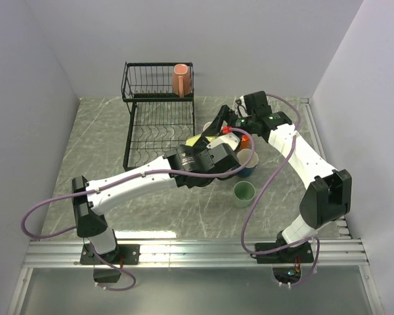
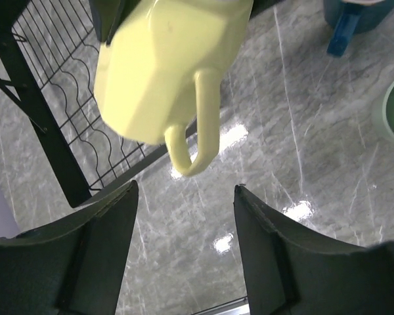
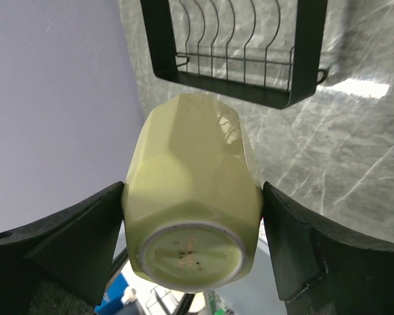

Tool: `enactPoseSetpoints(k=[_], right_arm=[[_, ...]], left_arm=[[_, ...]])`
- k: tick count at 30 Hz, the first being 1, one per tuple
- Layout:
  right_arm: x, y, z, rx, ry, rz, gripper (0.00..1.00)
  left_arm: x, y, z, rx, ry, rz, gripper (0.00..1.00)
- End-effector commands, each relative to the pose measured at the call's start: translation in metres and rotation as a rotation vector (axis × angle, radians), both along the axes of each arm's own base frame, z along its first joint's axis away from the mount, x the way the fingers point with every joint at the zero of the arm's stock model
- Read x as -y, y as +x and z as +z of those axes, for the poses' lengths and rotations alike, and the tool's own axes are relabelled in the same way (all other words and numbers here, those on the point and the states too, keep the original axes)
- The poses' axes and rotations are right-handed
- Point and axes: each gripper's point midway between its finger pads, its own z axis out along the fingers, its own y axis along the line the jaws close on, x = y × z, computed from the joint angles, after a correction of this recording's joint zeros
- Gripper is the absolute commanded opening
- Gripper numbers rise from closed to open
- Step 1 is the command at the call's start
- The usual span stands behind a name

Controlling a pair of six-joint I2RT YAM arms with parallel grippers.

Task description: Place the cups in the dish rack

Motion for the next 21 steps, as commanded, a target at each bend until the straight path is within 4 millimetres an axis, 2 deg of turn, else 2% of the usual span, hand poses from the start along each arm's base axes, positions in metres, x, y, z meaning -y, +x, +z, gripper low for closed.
enactPoseSetpoints(k=[1, 6, 10, 21], right_arm=[[-0.013, -0.014, 0.049, 0.075, 0.145, 0.057, 0.0], [-0.016, -0.021, 0.056, 0.059, 0.182, 0.085, 0.0], [-0.017, -0.028, 0.059, 0.046, 0.194, 0.112, 0.0], [-0.013, -0.052, 0.051, -0.007, 0.218, 0.158, 0.0]], left_arm=[[0.014, 0.005, 0.012, 0.065, -0.004, -0.008, 0.65], [0.02, 0.005, 0.002, 0.069, 0.035, 0.004, 0.57], [0.015, 0.009, -0.01, 0.08, 0.092, 0.051, 0.5], [0.009, 0.019, -0.007, 0.146, 0.159, 0.108, 0.45]])
